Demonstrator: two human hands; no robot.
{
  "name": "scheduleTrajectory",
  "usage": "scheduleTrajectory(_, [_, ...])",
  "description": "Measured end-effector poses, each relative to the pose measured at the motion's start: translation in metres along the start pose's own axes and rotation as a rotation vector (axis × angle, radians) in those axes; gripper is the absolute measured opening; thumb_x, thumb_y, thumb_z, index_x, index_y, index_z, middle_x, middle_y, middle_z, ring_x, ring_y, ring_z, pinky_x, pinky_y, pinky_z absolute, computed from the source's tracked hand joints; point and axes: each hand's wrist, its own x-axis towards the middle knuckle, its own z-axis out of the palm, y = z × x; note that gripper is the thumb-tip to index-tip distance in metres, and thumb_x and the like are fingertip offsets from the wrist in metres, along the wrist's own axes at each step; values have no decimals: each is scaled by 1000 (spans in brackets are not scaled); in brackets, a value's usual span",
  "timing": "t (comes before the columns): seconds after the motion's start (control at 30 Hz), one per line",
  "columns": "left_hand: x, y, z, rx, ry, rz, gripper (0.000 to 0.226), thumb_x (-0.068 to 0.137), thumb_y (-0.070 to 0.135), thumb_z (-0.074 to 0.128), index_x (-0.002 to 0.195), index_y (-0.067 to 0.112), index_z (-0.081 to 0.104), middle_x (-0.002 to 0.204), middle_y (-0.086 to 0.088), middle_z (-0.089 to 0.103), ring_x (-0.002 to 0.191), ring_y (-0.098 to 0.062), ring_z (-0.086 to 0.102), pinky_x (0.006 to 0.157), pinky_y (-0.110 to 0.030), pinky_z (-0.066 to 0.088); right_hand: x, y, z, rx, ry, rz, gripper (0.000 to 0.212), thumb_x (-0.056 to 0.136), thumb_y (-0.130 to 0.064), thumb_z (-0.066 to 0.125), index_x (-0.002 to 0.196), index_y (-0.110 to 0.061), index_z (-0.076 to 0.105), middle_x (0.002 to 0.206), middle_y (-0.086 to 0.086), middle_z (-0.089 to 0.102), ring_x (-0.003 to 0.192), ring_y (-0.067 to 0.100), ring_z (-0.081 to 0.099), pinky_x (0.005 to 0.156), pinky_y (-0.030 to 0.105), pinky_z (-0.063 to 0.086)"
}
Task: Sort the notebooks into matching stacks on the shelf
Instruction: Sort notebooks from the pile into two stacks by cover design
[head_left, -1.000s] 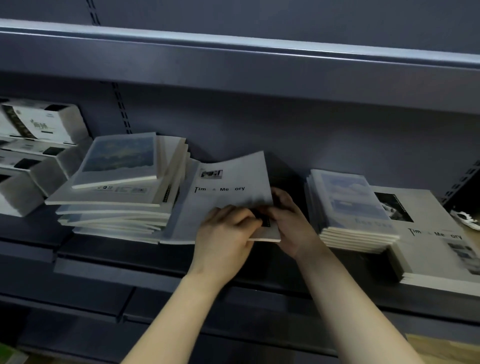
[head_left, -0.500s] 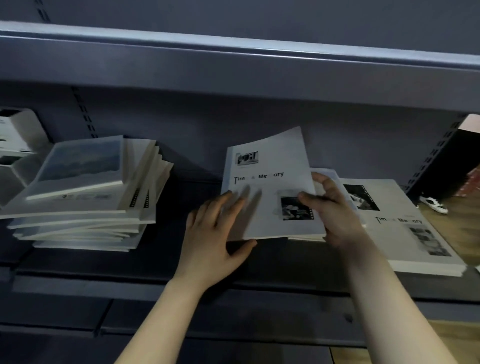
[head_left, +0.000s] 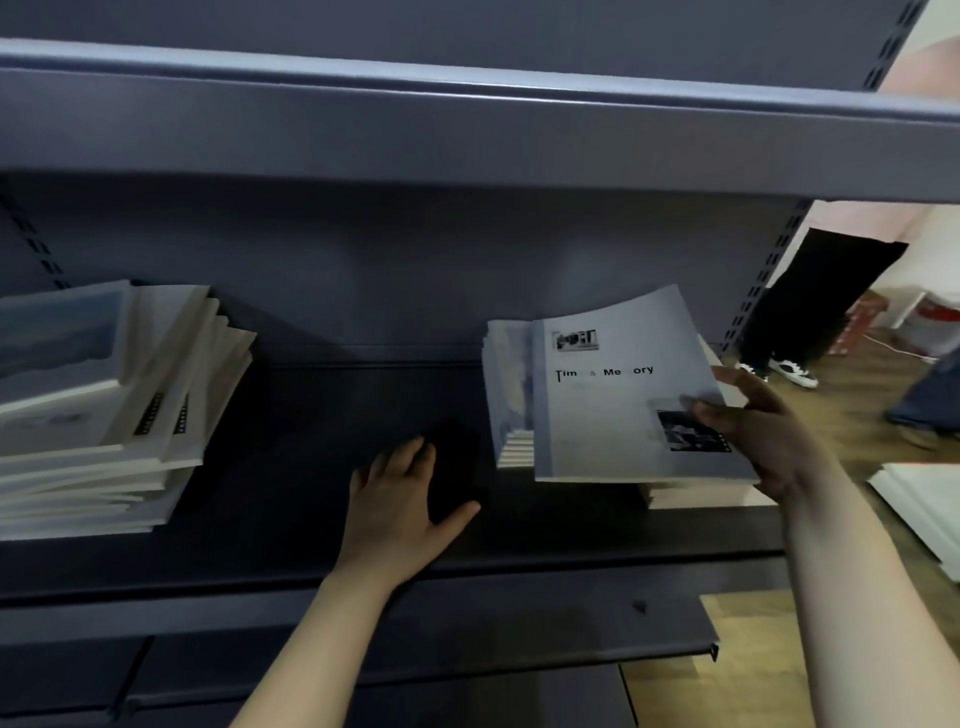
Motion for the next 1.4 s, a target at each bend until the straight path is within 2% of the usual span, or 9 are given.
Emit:
scheduleTrajectory(0.1, [5,6,1,32,7,-2,89,78,79,30,148,24,27,156,6,20,139,-22,24,110,-44,21,3,6,-16,-124,63,-27,49,80,1,70,125,-14,59,97,13,72,81,25,70,78,37,57])
scheduleTrajectory(0.17, [8,10,2,37,5,-2,89,78,79,31,148,24,27,156,6,21,138,-22,24,109,-44,21,4,8,-23,-201,93,-38,53,79,3,71,129,-11,58,100,17,70,84,29,68,87,45,53])
scheduleTrajectory(0.27, [12,17,5,31,-12,-7,89,78,79,32,148,24,26,156,5,20,140,-22,22,110,-45,19,9,10,-30,-285,138,-39,54,80,3,71,130,-10,58,96,20,70,82,31,68,84,49,54])
scheduleTrajectory(0.37, [14,21,8,24,-17,-17,88,79,79,32,148,24,27,156,5,21,141,-22,20,111,-46,18,16,11,-41,-371,181,-66,50,80,5,70,127,-9,60,91,22,69,71,27,65,73,41,54])
scheduleTrajectory(0.5, [15,21,12,32,2,-19,87,78,79,30,147,26,29,155,6,23,141,-20,20,110,-46,19,25,13,-58,-547,267,-33,50,79,-2,74,127,-11,61,99,22,70,87,35,68,88,54,52])
scheduleTrajectory(0.7, [17,22,14,38,35,-25,87,77,80,29,144,25,35,152,6,27,138,-20,24,109,-45,22,25,12,-73,-772,338,2,46,78,-11,75,123,-17,64,99,17,72,80,26,60,70,33,42])
scheduleTrajectory(0.87, [16,22,14,24,34,-26,86,78,79,31,144,25,34,153,6,26,139,-19,23,109,-44,20,27,9,-76,-883,369,-43,45,80,-5,69,123,-17,65,99,19,72,93,37,64,70,34,42])
scheduleTrajectory(1.2, [15,24,14,27,53,-31,85,77,79,31,143,25,37,152,6,29,137,-19,25,108,-43,21,36,19,-61,-936,449,-121,33,81,-3,67,114,-5,69,103,28,68,99,47,60,76,42,45])
scheduleTrajectory(1.4, [16,23,14,20,56,-35,85,78,78,33,143,24,37,152,6,29,138,-19,25,109,-43,21,41,24,-60,-944,449,-142,22,80,-9,71,101,-3,74,92,28,69,89,46,62,66,37,39])
